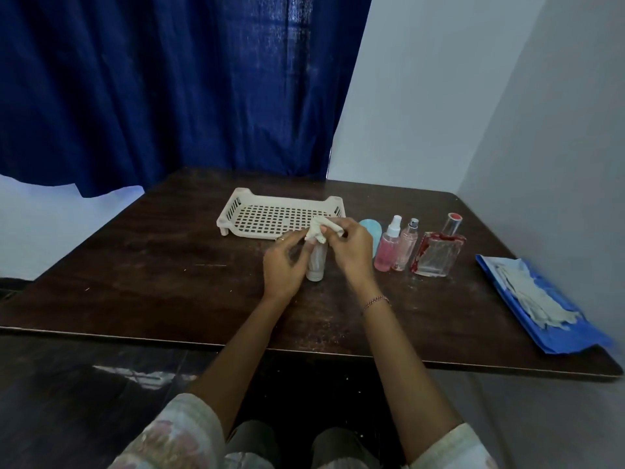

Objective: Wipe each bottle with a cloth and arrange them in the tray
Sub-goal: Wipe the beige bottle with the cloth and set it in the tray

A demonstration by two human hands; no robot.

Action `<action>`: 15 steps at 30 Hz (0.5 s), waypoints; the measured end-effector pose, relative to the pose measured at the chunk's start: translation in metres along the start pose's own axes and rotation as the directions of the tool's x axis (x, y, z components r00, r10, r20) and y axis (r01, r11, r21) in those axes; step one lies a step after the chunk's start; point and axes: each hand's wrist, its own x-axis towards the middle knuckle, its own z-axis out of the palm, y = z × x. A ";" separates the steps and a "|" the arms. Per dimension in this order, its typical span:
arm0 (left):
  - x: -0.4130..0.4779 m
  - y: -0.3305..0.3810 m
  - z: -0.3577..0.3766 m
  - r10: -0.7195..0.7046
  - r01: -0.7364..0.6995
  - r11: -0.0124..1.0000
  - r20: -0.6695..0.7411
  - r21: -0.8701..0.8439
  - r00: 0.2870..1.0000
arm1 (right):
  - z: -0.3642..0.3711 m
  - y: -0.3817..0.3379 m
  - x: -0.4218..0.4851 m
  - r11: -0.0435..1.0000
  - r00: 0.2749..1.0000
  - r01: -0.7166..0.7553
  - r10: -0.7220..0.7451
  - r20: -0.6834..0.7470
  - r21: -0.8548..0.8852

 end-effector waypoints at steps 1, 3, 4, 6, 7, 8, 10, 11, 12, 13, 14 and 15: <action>0.000 0.000 0.000 -0.016 0.017 0.999 0.015 -0.040 1.000 | -0.001 0.001 0.000 1.000 1.000 -0.010 0.010 0.012 0.015; 0.000 0.003 -0.001 -0.076 0.089 0.981 0.082 -0.170 0.994 | -0.004 0.003 0.001 0.999 0.999 -0.016 0.015 0.047 0.028; 0.001 0.005 -0.001 -0.104 0.133 0.962 0.131 -0.238 0.986 | -0.006 0.004 0.001 0.999 0.997 -0.019 0.016 0.073 0.040; 0.001 0.008 0.000 -0.147 0.215 0.920 0.219 -0.328 0.965 | -0.008 0.007 0.002 0.997 0.994 -0.027 0.019 0.110 0.074; 0.001 0.008 0.001 -0.166 0.248 0.904 0.249 -0.348 0.954 | -0.010 0.008 0.002 0.996 0.993 -0.027 0.018 0.113 0.085; 0.001 0.008 0.001 -0.180 0.273 0.892 0.270 -0.361 0.946 | -0.011 0.008 0.002 0.996 0.994 -0.021 0.011 0.109 0.090; 0.001 0.007 0.002 -0.199 0.307 0.870 0.294 -0.386 0.935 | -0.011 0.006 0.000 0.997 0.997 0.033 -0.038 0.068 0.066; 0.001 0.005 0.002 -0.207 0.319 0.859 0.299 -0.400 0.932 | -0.010 0.005 -0.002 0.996 0.996 0.084 -0.085 0.034 0.035; 0.001 0.003 0.001 -0.216 0.331 0.849 0.301 -0.411 0.929 | -0.008 0.003 -0.005 0.989 0.989 0.145 -0.145 0.007 0.007; 0.002 0.001 0.001 -0.222 0.339 0.840 0.302 -0.424 0.927 | -0.006 0.001 -0.010 0.978 0.978 0.209 -0.209 -0.007 -0.013; 0.002 -0.001 0.000 -0.222 0.340 0.835 0.300 -0.433 0.928 | -0.003 -0.001 -0.014 0.963 0.963 0.268 -0.268 -0.009 -0.023; 0.002 -0.001 -0.001 -0.217 0.336 0.833 0.298 -0.441 0.930 | -0.001 -0.002 -0.019 0.950 0.950 0.312 -0.312 -0.011 -0.030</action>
